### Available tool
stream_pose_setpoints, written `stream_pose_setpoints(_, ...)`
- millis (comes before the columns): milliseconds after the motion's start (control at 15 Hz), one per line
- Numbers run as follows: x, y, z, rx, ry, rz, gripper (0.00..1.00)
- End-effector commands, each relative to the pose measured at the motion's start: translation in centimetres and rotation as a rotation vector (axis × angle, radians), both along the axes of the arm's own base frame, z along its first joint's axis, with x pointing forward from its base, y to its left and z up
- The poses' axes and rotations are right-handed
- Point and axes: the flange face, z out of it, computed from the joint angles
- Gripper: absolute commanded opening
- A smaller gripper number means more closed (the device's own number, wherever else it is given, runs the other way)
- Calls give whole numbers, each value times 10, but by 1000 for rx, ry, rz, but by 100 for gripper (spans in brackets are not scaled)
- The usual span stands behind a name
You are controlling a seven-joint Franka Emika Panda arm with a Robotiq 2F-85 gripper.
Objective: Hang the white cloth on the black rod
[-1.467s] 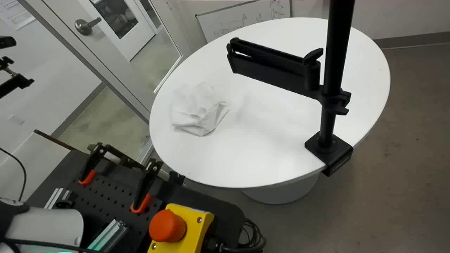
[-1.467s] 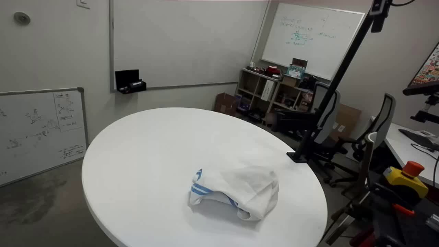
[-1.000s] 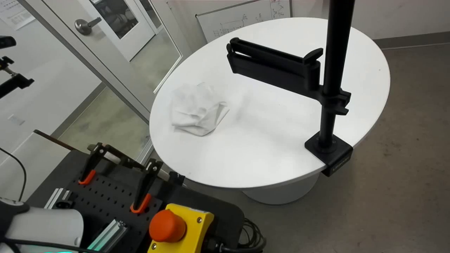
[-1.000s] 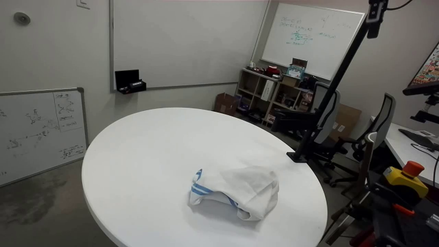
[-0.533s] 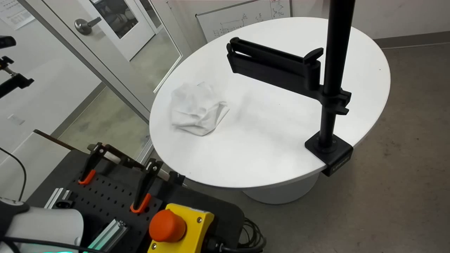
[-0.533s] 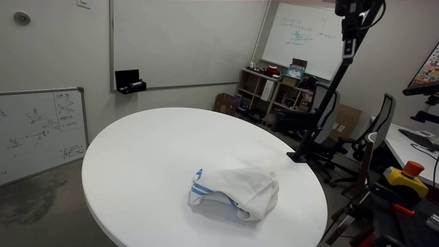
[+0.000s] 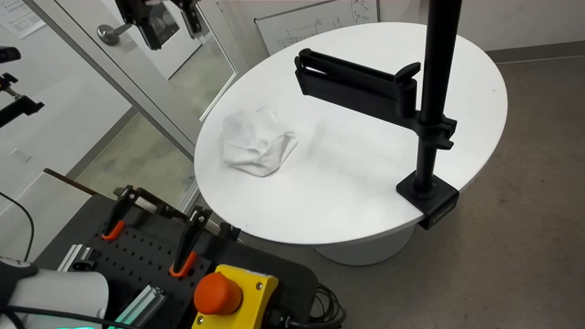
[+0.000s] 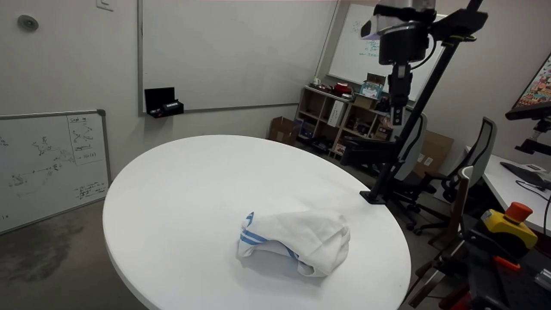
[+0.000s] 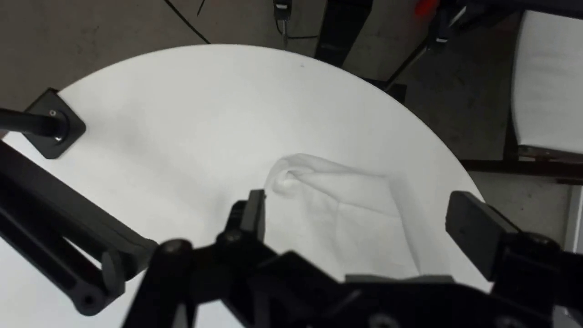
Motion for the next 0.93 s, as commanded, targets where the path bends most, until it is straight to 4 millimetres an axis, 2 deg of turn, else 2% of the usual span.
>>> stream_pose_setpoints(0, 8, 32, -43, -35, -12, 94, 100)
stream_pose_setpoints(467, 31, 87, -121, -87, -184, 264, 100)
stream_pose_setpoints(667, 31, 101, -146, -79, -208, 301, 100)
stream_pose_setpoints(867, 29, 107, -167, -39, -139, 310, 100)
